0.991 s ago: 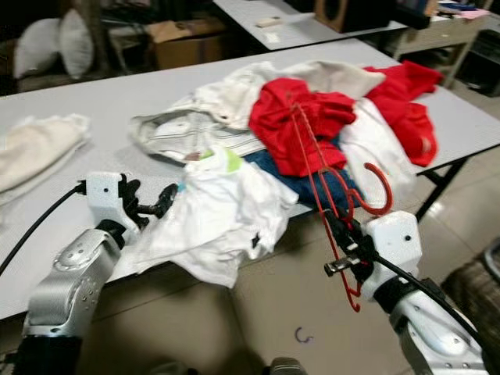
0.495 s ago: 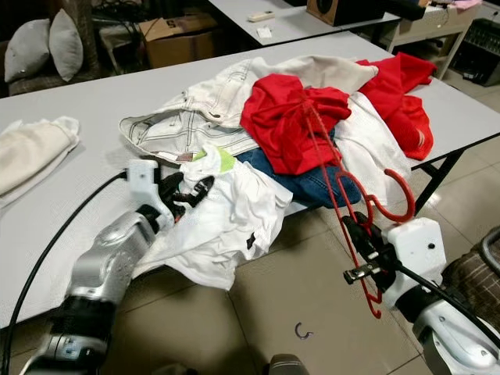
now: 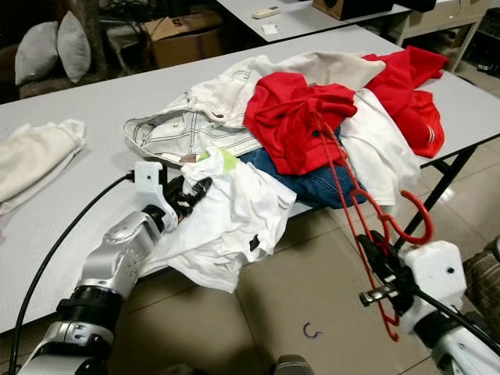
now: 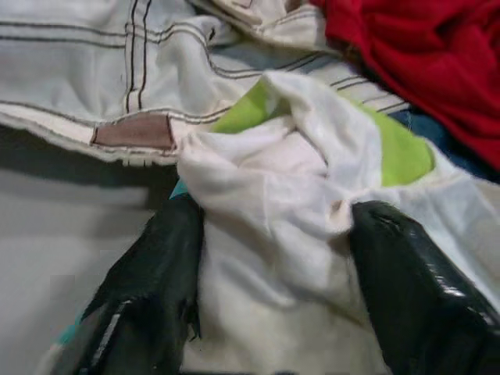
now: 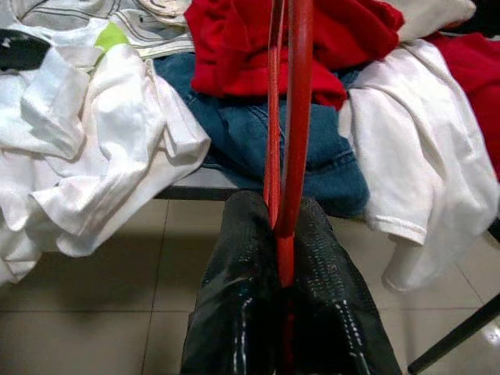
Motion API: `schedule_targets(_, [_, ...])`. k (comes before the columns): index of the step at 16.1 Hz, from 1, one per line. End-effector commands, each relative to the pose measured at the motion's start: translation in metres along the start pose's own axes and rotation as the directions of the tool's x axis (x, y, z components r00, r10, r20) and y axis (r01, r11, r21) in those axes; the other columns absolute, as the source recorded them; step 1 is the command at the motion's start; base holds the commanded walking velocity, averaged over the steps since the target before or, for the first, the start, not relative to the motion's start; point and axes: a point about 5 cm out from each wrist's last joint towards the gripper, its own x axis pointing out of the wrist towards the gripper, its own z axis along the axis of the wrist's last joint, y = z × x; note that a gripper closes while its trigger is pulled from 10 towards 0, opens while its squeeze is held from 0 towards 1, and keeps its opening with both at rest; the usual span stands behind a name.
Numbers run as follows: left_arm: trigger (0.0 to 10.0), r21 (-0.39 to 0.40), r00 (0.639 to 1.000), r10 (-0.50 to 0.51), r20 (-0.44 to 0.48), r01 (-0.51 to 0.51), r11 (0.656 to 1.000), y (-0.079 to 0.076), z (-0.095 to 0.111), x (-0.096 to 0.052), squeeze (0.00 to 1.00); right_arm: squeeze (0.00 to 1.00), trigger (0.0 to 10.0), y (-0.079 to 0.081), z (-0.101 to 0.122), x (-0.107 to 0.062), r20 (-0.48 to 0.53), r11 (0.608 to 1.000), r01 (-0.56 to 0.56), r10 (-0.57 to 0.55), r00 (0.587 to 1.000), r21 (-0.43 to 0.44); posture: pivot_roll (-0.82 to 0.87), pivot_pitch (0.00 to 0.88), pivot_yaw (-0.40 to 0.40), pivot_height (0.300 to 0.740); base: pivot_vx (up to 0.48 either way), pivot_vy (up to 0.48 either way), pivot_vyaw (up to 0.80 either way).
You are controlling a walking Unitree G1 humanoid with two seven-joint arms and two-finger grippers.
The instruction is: Hang hanger
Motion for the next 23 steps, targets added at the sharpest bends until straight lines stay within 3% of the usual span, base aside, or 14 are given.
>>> schedule_targets(1, [0.0,-0.002,1.000,-0.014,0.023,0.014,1.000,-0.001,0.006,0.002,0.00,0.00,10.0,0.000,0.004,-0.001,0.025,1.000,-0.007,0.008,1.000,-0.007,-0.33,0.000,0.106,0.740,0.000,0.000,0.00])
schedule_targets(13, [0.0,-0.020,0.998,-0.029,0.063,0.030,0.999,0.004,0.009,-0.001,0.00,0.00,10.0,0.005,0.004,0.004,0.054,0.999,-0.027,0.028,0.998,-0.021,-0.32,0.000,0.112,0.740,0.000,0.000,0.00])
schedule_targets(17, [0.0,-0.030,0.991,0.015,0.133,-0.012,0.999,0.015,0.025,-0.001,0.00,0.00,10.0,0.007,0.004,0.007,0.073,0.999,-0.028,0.029,0.997,-0.019,-0.31,0.000,0.120,0.740,0.000,0.000,0.00])
schedule_targets(20, [0.0,-0.002,0.981,0.043,0.189,-0.044,0.999,0.023,0.048,0.002,0.00,0.00,10.0,0.009,0.005,0.010,0.091,1.000,-0.022,0.023,0.996,-0.020,-0.30,0.000,0.127,0.740,0.000,0.000,0.00])
schedule_targets(22, [0.0,0.064,0.959,0.032,0.283,-0.053,0.997,0.032,0.090,0.009,0.00,0.00,10.0,0.009,0.007,0.014,0.109,1.000,-0.018,0.021,0.994,-0.022,-0.28,0.000,0.126,0.740,0.000,0.000,0.00])
schedule_targets(23, [0.0,0.107,0.938,0.007,0.345,-0.047,0.993,0.034,0.120,0.013,0.00,0.00,10.0,0.009,0.008,0.018,0.121,1.000,-0.017,0.020,0.992,-0.025,-0.28,0.000,0.125,0.740,0.000,0.000,0.00])
